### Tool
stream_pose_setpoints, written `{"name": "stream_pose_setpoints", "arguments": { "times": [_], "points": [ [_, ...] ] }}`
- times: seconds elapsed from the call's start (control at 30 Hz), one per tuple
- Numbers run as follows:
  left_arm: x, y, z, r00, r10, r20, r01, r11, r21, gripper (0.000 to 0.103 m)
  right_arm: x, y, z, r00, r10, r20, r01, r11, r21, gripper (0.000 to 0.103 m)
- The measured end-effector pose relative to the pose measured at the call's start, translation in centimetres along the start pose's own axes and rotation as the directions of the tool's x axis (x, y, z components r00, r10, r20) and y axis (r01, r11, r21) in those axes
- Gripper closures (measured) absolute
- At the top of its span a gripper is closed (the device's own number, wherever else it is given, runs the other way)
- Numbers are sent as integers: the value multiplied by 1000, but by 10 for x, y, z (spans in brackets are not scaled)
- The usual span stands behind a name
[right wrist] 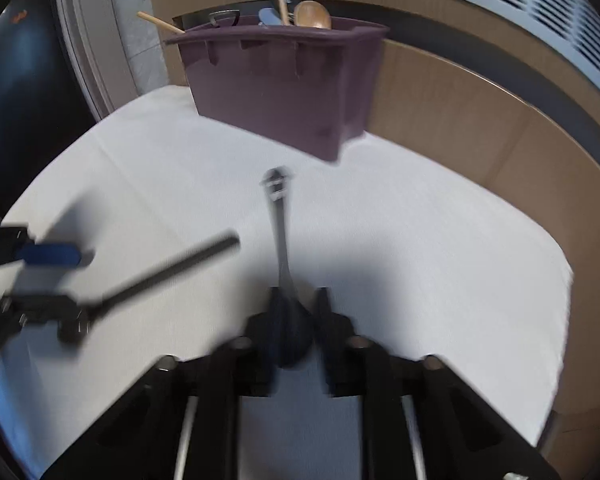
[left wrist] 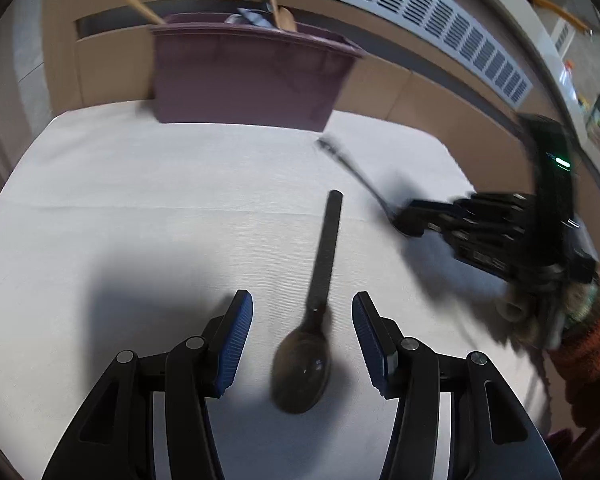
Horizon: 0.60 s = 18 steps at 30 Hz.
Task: Organize utensils
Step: 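Grasp the dark long-handled spoon by its handle with the left gripper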
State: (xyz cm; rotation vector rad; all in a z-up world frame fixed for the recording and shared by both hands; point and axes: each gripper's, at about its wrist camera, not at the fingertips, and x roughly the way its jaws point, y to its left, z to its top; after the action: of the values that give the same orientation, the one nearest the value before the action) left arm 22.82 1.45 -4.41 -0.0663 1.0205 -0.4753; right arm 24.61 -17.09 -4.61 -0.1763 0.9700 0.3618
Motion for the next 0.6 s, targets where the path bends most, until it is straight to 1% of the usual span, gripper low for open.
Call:
{"name": "stream_pose_setpoints", "arguments": {
  "times": [0.07,0.13,0.2,0.3,0.4,0.53,0.57,0.6],
  "points": [
    [7,-7,1,1000,15,-17,-15,1000,2,50,-14,-11,-20,1000,25,-17,-24,998,59,93],
    [14,-17,0,999,-1,-48,1,1000,2,50,-24,-18,-37,999,49,-22,-47,995,83,93],
    [15,-30,-1,998,1,-58,0,1000,26,50,-35,-18,-53,998,58,-16,-56,995,79,93],
    [17,-42,-1,997,-5,-82,8,1000,30,50,-44,-13,-66,999,44,-4,-44,997,69,93],
    [20,-50,2,996,39,-87,-35,999,41,50,-42,-9,-65,999,46,5,-46,995,84,91],
    [27,-52,11,992,96,-85,-92,994,58,50,-46,-6,-70,997,69,17,-71,993,92,80],
    [27,-49,11,991,106,-85,-100,993,63,52,-46,-5,-71,997,70,19,-72,994,88,78],
    [27,-44,13,990,115,-85,-109,991,72,59,-47,-3,-72,998,66,22,-68,994,80,77]
  ]
}}
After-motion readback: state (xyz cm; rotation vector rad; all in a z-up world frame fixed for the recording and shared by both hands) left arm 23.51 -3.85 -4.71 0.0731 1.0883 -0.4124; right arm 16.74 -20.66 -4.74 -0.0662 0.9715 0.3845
